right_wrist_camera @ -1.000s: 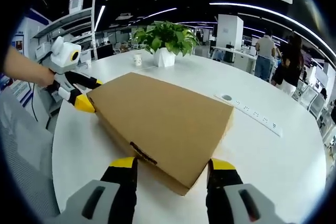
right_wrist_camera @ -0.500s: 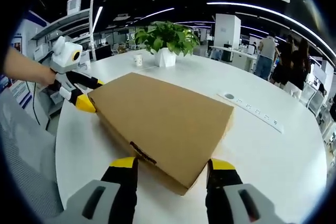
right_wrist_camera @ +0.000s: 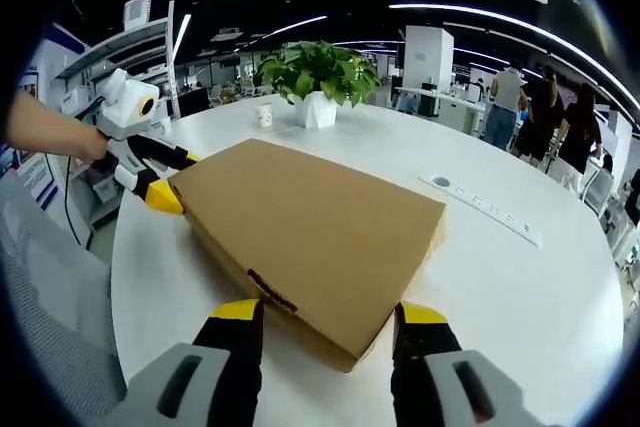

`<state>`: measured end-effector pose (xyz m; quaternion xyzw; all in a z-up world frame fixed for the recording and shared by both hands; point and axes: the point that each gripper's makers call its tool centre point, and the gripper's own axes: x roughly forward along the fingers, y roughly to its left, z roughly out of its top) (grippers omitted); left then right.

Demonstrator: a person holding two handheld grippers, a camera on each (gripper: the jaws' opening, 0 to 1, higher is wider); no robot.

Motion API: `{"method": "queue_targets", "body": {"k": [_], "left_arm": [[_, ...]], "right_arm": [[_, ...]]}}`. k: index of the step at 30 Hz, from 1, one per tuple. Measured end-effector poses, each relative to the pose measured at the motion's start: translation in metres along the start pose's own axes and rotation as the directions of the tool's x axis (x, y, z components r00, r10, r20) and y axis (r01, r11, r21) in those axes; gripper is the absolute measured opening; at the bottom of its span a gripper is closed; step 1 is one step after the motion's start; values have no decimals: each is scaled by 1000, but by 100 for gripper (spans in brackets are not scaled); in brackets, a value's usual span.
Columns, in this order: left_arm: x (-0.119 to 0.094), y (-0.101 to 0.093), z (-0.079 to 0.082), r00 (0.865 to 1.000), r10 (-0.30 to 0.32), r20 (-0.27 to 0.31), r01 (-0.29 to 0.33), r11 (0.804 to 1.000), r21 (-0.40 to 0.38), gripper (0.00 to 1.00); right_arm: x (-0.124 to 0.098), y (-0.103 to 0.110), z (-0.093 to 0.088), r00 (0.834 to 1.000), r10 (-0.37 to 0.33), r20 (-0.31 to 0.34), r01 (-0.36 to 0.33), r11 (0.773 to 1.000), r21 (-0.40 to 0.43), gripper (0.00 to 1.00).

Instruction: Operate the shoe box by opening the lid, removing the specified soft item, and placing it in the target area until the item is outside and the box remains undamaged.

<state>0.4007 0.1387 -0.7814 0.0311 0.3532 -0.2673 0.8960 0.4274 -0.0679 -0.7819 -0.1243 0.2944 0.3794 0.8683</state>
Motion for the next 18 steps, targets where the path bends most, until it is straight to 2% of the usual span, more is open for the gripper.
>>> {"method": "queue_targets", "body": {"k": [18], "left_arm": [[-17,7,-12,999,-29,-22,30,999,26,67]], "right_arm": [[-2,27,-2,999,-31,13,31,999,24,49]]}}
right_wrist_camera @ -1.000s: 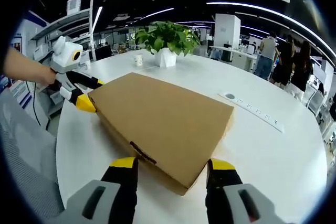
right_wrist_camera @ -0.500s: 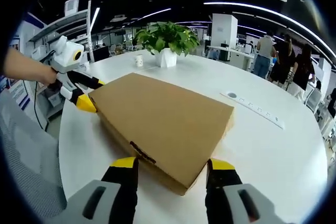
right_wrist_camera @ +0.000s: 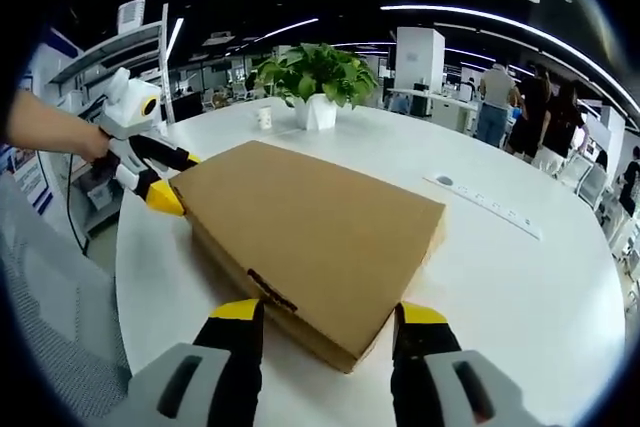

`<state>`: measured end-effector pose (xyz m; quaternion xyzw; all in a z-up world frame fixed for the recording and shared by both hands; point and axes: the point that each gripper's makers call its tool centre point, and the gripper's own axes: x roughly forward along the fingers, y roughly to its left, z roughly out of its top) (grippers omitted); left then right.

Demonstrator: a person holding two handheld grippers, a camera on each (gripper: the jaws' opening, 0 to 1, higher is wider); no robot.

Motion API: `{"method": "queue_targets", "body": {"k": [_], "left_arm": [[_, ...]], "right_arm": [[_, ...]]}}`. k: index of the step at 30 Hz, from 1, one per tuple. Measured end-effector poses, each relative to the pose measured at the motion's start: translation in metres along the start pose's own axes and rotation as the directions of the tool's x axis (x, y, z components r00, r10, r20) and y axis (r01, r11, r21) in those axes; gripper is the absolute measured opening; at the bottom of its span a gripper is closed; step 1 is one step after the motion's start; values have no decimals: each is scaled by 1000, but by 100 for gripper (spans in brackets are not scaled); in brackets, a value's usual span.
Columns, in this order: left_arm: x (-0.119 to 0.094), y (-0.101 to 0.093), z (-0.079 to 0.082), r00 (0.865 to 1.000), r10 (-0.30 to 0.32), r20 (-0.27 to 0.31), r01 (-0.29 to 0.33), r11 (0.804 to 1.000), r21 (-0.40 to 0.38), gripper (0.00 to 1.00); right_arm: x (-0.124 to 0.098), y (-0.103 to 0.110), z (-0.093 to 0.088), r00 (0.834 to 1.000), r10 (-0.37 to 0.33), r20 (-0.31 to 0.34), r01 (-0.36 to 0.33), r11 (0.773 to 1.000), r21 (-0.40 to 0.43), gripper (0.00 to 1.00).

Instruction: Operate the shoe box by opening the lid, removing the specified soft item, and placing it in the target area until the item is outside and the box remains undamaged.

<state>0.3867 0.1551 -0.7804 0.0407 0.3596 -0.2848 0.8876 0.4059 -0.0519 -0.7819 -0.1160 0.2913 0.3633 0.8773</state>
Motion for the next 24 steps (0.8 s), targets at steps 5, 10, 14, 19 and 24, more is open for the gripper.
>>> {"method": "queue_targets", "body": {"k": [5,10,14,19,24], "left_arm": [[-4,1,-3,1000,-7,-8,7,1000,8,67],[-8,4,-6,1000,-16,-15,16,1000,15,67],[-10,7,-8,1000,-22,-20,22,1000,20,68],[-14,12,-11,999,-30,-25,31,999,31,68],[-17,16,-13,999,-38,-33,39,999,38,68]], "right_arm": [[0,6,0,1000,-4,-3,4,1000,5,48],[0,14,0,1000,-16,1,16,1000,15,48],[1,19,1,1000,-21,5,20,1000,20,48],[3,27,2,1000,-30,4,30,999,32,48],[4,33,2,999,-33,5,33,999,41,48]]}}
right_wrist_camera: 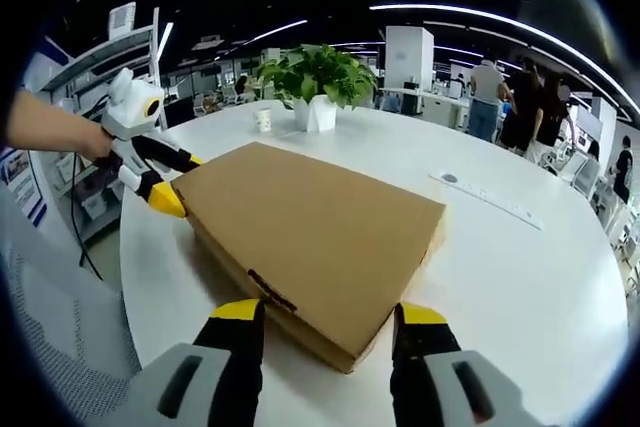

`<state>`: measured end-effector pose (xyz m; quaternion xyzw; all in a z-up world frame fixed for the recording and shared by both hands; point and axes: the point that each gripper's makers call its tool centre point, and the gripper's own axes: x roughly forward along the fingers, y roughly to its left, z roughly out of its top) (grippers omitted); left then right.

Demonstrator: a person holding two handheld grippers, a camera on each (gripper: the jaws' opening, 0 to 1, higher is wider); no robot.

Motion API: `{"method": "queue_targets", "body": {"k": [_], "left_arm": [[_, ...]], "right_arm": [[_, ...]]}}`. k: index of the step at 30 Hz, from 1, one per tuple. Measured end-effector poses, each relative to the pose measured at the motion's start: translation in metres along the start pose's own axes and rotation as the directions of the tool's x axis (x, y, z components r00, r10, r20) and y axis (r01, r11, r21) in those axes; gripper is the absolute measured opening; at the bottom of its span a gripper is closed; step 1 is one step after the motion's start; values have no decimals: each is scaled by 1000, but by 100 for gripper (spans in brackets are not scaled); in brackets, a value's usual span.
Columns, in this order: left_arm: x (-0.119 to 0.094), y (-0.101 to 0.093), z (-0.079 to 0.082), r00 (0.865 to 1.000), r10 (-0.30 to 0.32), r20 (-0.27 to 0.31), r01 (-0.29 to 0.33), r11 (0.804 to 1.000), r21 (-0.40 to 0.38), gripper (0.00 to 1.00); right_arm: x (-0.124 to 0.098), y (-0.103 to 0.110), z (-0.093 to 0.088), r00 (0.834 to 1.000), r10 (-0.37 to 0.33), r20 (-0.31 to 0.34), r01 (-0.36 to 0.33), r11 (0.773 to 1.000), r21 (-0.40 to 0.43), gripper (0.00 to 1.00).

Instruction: Operate the shoe box by opening the lid, removing the specified soft item, and placing it in the target area until the item is outside and the box remains undamaged.

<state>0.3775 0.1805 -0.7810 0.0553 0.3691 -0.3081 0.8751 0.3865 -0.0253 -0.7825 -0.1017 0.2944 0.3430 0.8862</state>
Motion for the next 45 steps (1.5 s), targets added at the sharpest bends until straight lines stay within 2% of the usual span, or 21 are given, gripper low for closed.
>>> {"method": "queue_targets", "body": {"k": [22,45], "left_arm": [[-10,6,-9,1000,-15,-8,16,1000,19,68],[-9,5,-13,996,60,63,-61,998,7,71]], "right_arm": [[-2,19,-1,1000,-27,10,26,999,23,48],[-3,16,-3,998,-39,54,39,999,-9,51]]}}
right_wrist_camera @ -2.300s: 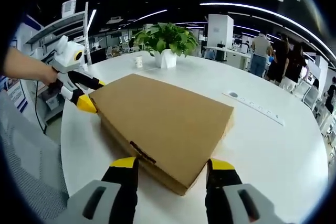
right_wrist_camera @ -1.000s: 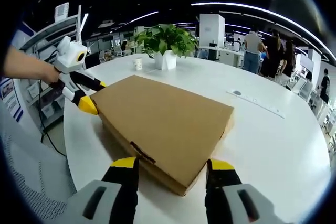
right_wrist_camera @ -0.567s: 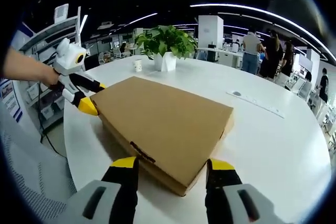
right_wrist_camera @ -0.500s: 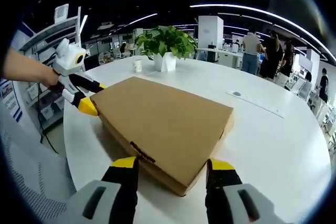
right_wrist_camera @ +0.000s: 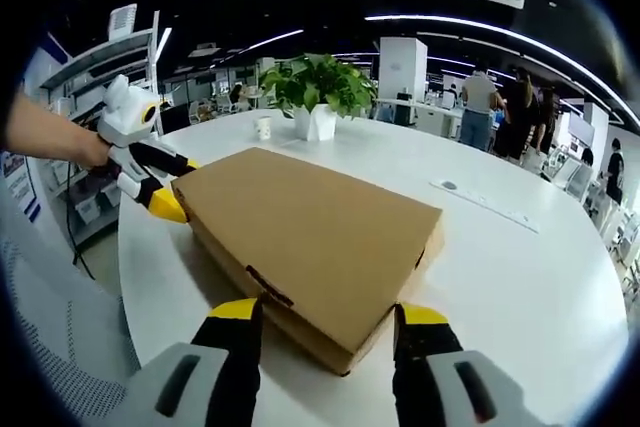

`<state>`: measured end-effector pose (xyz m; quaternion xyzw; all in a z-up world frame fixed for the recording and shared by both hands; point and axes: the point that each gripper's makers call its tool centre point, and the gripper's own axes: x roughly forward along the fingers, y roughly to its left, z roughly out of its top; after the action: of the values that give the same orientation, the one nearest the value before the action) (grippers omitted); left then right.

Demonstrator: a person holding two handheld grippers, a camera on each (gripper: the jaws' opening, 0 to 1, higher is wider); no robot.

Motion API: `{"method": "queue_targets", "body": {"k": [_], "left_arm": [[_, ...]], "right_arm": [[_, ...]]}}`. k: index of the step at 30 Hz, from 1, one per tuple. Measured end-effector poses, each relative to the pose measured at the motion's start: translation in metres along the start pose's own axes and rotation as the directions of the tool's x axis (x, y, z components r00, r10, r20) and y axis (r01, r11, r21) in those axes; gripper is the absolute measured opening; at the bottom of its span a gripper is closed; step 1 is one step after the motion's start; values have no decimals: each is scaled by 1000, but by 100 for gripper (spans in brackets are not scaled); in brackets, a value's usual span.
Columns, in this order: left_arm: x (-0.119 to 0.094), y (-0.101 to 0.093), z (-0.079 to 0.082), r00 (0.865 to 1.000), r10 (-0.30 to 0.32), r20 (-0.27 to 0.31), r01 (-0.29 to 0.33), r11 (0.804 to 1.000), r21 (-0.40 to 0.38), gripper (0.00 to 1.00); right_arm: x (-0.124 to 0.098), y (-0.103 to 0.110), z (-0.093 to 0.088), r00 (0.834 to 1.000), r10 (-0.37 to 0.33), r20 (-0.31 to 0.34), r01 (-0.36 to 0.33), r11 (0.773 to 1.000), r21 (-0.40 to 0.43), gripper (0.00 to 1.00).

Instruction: Operate the shoe box by opening the lid, removing the specified soft item, and placing it in the target area until the item is outside and the box remains undamaged.

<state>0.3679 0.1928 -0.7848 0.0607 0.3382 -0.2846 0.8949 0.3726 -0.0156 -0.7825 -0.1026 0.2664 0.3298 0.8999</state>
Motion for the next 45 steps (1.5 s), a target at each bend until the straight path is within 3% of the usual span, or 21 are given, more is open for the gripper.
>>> {"method": "queue_targets", "body": {"k": [15,45], "left_arm": [[1,0,-7,999,47,26,-46,999,-27,68],[-11,-3,6,998,53,33,-52,997,-54,70]], "right_arm": [[2,0,-2,1000,-7,6,7,999,-41,52],[-11,2,18,999,26,27,-27,999,37,51]]}}
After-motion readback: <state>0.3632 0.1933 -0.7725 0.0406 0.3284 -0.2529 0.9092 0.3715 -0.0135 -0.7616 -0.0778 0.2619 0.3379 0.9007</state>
